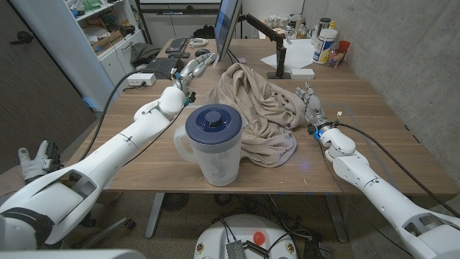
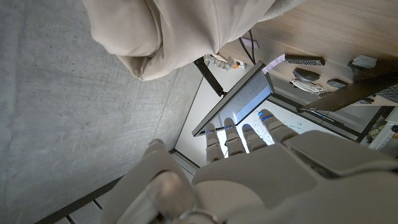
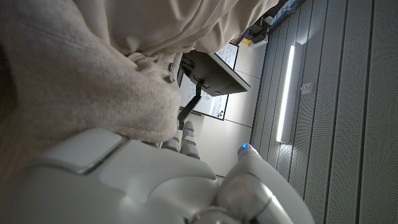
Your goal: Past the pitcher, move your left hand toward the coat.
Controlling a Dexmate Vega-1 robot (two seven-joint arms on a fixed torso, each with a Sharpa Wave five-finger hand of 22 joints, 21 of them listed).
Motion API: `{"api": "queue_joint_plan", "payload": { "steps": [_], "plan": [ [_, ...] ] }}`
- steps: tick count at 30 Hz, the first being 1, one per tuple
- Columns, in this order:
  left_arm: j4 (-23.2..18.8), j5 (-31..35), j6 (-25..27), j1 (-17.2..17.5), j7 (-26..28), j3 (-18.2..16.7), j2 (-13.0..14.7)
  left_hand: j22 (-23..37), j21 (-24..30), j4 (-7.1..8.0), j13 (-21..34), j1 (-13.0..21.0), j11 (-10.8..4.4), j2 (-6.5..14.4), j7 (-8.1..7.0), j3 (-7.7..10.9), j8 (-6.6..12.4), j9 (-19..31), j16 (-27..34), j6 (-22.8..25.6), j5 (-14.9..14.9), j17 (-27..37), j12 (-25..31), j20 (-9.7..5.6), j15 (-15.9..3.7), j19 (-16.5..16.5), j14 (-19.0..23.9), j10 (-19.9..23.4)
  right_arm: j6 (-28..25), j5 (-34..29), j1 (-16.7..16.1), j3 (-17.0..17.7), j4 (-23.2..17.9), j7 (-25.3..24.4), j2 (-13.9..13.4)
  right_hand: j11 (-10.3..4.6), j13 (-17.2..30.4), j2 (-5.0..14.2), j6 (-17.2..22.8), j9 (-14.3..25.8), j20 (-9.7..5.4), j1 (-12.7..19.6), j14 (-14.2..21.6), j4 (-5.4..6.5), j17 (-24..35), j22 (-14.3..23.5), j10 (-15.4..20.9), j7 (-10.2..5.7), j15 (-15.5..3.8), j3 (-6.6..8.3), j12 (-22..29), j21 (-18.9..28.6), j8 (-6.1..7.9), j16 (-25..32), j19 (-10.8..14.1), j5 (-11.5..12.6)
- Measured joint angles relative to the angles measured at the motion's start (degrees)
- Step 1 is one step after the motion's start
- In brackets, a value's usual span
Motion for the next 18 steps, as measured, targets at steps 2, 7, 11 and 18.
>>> {"api": "queue_joint_plan", "payload": {
  "steps": [2, 7, 11, 18],
  "plan": [
    [-0.5, 1.5, 0.9, -0.3, -0.3, 0.5, 0.3, 0.0, 0.0, -0.16, 0.0, -0.2, -0.02, -0.2, 0.00, -0.16, 0.00, 0.0, 0.0, 0.0, 0.4, 0.0, 0.0, 0.22, 0.22, 0.2, 0.2, 0.4, 0.0, 0.0, 0.0, 0.0, 0.0, 0.0, 0.0, 0.00, 0.0, 0.00, 0.0, 0.0, 0.00, 0.0, 0.0, 0.00, 0.0, 0.0, 0.0, 0.00, 0.00, 0.00, 0.0, 0.0, 0.00, 0.0, 0.0, 0.0],
    [-1.5, 3.7, 2.1, -0.5, -0.6, 1.0, 0.9, 0.0, 0.0, -0.23, 0.0, -0.2, -0.10, -0.2, -0.08, -0.23, 0.00, 0.0, 0.0, 0.5, 0.5, 0.0, 0.0, 0.20, -0.02, 0.6, 0.6, 0.7, 0.0, -0.1, 0.1, -0.1, 0.1, 0.0, 0.0, 0.00, 0.0, 0.00, 0.0, 0.0, 0.00, 0.0, 0.0, 0.00, 0.0, 0.0, 0.0, 0.00, 0.00, 0.00, 0.0, 0.0, 0.00, 0.0, 0.0, 0.0],
    [-2.2, 4.9, 2.9, -0.5, -0.8, 1.1, 1.4, 0.0, 0.0, -0.23, 0.0, -0.4, -0.10, -0.4, -0.10, -0.23, 0.00, 0.0, 0.0, 0.6, 0.5, 0.0, 0.0, 0.12, -0.02, 0.7, 0.6, 0.7, -0.1, -0.2, 0.1, -0.1, 0.2, -0.1, 0.0, 0.00, 0.0, 0.00, 0.0, 0.0, 0.00, 0.0, 0.0, 0.00, 0.0, 0.0, 0.0, 0.00, 0.00, 0.00, 0.0, 0.0, 0.00, 0.0, 0.0, 0.0],
    [-4.6, 6.9, 4.7, -0.1, -1.4, 0.9, 2.6, 0.0, 0.0, -0.22, 0.0, -0.4, -0.10, -0.4, -0.20, -0.23, 0.00, 0.0, 0.0, 1.0, 0.5, 0.0, 0.0, -0.19, 0.26, 1.0, 0.9, 0.7, -0.2, -0.4, 0.2, -0.2, 0.2, -0.3, 0.0, 0.22, 0.0, 0.00, 0.0, 0.0, 0.00, 0.0, -0.2, 0.00, -0.3, 0.0, -0.2, 0.00, -0.21, 0.00, 0.0, -0.2, 0.00, 0.0, 0.0, 0.0]
  ]
}}
